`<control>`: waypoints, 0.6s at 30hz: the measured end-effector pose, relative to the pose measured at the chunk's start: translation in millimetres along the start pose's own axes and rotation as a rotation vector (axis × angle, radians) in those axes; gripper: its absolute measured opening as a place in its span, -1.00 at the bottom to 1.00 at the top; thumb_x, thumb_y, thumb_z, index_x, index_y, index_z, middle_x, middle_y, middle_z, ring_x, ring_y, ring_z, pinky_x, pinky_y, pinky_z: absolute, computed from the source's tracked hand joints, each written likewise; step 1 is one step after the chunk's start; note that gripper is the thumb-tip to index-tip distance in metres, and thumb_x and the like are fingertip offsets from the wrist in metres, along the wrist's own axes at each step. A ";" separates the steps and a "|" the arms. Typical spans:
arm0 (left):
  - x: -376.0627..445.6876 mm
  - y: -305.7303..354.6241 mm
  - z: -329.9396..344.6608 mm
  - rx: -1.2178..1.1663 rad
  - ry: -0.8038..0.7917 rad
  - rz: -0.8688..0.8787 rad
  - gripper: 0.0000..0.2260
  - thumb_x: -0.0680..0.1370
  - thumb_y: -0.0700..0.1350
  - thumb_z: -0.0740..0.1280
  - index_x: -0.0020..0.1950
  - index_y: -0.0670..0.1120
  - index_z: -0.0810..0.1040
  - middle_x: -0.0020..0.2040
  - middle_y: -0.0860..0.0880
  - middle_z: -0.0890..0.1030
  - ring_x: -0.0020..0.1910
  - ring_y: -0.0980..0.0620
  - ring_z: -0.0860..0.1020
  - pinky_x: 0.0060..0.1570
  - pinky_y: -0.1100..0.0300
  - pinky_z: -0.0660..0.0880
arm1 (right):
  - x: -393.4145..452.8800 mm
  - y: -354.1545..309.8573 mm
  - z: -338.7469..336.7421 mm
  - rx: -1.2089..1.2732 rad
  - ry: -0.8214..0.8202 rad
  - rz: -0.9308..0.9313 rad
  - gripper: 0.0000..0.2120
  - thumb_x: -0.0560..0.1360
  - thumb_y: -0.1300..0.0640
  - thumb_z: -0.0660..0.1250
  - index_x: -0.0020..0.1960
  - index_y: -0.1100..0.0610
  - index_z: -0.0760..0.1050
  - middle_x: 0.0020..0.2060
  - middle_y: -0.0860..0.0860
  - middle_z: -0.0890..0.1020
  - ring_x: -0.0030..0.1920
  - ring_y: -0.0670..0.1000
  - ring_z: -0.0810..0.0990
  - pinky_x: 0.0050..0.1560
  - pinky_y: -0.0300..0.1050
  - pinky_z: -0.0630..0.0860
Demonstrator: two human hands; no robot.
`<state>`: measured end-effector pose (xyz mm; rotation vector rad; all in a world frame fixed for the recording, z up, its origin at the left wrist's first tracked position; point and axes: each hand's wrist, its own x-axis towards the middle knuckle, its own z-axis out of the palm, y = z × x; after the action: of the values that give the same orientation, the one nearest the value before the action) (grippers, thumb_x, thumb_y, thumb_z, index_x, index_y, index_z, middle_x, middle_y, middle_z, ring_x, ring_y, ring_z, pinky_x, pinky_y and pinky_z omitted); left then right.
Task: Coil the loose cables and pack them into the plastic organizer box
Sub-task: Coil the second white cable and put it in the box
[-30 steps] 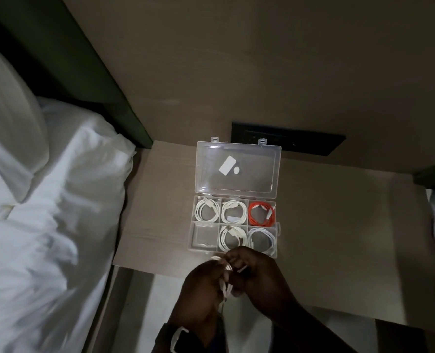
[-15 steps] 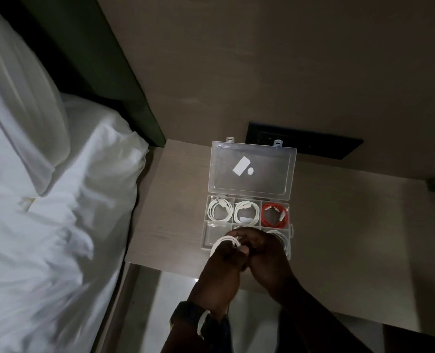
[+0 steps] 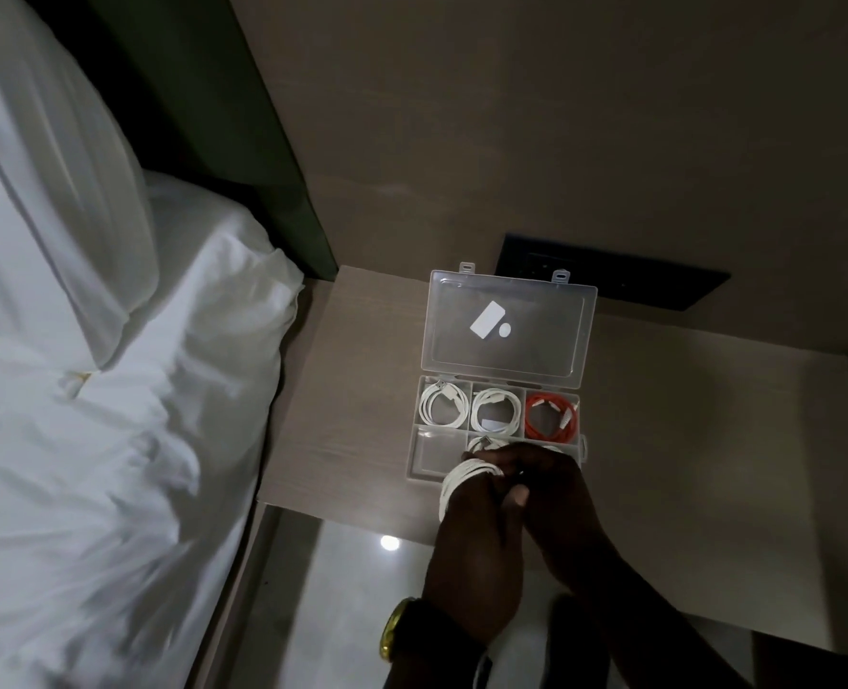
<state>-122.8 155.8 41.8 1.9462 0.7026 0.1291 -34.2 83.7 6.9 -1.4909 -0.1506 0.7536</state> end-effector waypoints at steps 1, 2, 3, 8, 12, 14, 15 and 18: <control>2.3 0.1 0.6 0.009 -0.033 -0.005 -0.66 0.57 0.10 0.13 0.21 -0.04 0.51 0.14 0.02 0.56 0.19 0.14 0.48 0.26 0.15 0.40 | -0.7 -1.2 -1.3 0.050 -0.003 0.070 -0.79 0.43 0.53 0.26 -0.05 0.42 0.64 -0.09 0.23 0.74 -0.01 0.17 0.72 0.03 -0.03 0.61; 4.8 0.1 0.5 0.037 -0.072 0.004 -0.65 0.55 0.10 0.14 0.22 -0.03 0.51 0.15 0.04 0.56 0.19 0.15 0.47 0.27 0.14 0.40 | -1.5 -1.8 -2.8 0.068 -0.008 0.108 -0.78 0.44 0.51 0.24 -0.04 0.41 0.64 -0.09 0.22 0.74 -0.02 0.16 0.72 0.00 -0.04 0.62; 6.7 0.2 -0.5 0.076 -0.114 0.026 -0.66 0.52 0.08 0.15 0.20 -0.01 0.52 0.14 0.09 0.55 0.18 0.18 0.46 0.27 0.16 0.40 | -3.3 -3.6 -3.8 0.046 -0.009 0.113 -0.77 0.43 0.50 0.25 -0.05 0.38 0.66 -0.11 0.18 0.75 -0.04 0.12 0.73 -0.05 -0.10 0.62; 1.5 19.2 -17.5 -0.064 -0.181 0.047 -0.82 0.49 -0.07 0.27 0.09 0.02 0.45 0.06 0.17 0.46 0.10 0.27 0.42 0.15 0.36 0.33 | -4.3 -15.2 -10.4 0.088 -0.075 0.087 -0.74 0.26 0.33 0.39 -0.07 0.23 0.71 -0.12 0.17 0.76 -0.12 0.14 0.73 -0.19 -0.12 0.62; -3.3 28.1 -11.8 -0.191 -0.037 -0.160 -0.85 0.55 -0.17 0.29 0.10 0.01 0.49 0.11 -0.01 0.57 0.07 0.18 0.52 0.00 0.51 0.36 | 3.3 -22.5 -0.8 0.122 -0.080 0.098 -0.73 0.22 0.27 0.45 -0.08 0.25 0.71 -0.12 0.20 0.75 -0.14 0.15 0.72 -0.16 -0.10 0.62; -3.5 27.3 -3.6 -0.013 0.117 -0.029 -0.79 0.52 -0.13 0.29 0.12 0.09 0.41 0.11 0.09 0.49 0.09 0.20 0.47 0.06 0.51 0.34 | 7.3 -28.1 -1.3 0.086 -0.099 0.064 -0.76 0.31 0.32 0.43 -0.03 0.28 0.69 -0.11 0.21 0.74 -0.10 0.24 0.70 -0.14 -0.01 0.61; -4.9 23.2 -1.3 0.036 0.129 0.042 -0.75 0.51 -0.11 0.28 0.17 0.07 0.40 0.11 0.11 0.46 0.11 0.22 0.44 0.11 0.48 0.34 | 8.0 -29.4 -4.2 0.055 -0.090 0.060 -0.77 0.35 0.41 0.39 -0.02 0.28 0.68 -0.12 0.22 0.74 -0.09 0.30 0.69 -0.13 0.05 0.60; 0.4 23.7 -11.5 0.098 -0.019 0.204 -0.70 0.48 -0.11 0.33 0.21 -0.04 0.47 0.14 0.05 0.49 0.16 0.20 0.44 0.16 0.38 0.37 | 5.7 -23.8 -12.1 0.004 -0.002 0.088 -0.76 0.40 0.51 0.34 0.00 0.33 0.67 -0.12 0.28 0.73 -0.10 0.36 0.68 -0.15 0.04 0.60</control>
<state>-117.0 157.7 67.3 2.1076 0.5046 0.2048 -14.8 78.9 25.6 -1.5006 -0.0851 0.8255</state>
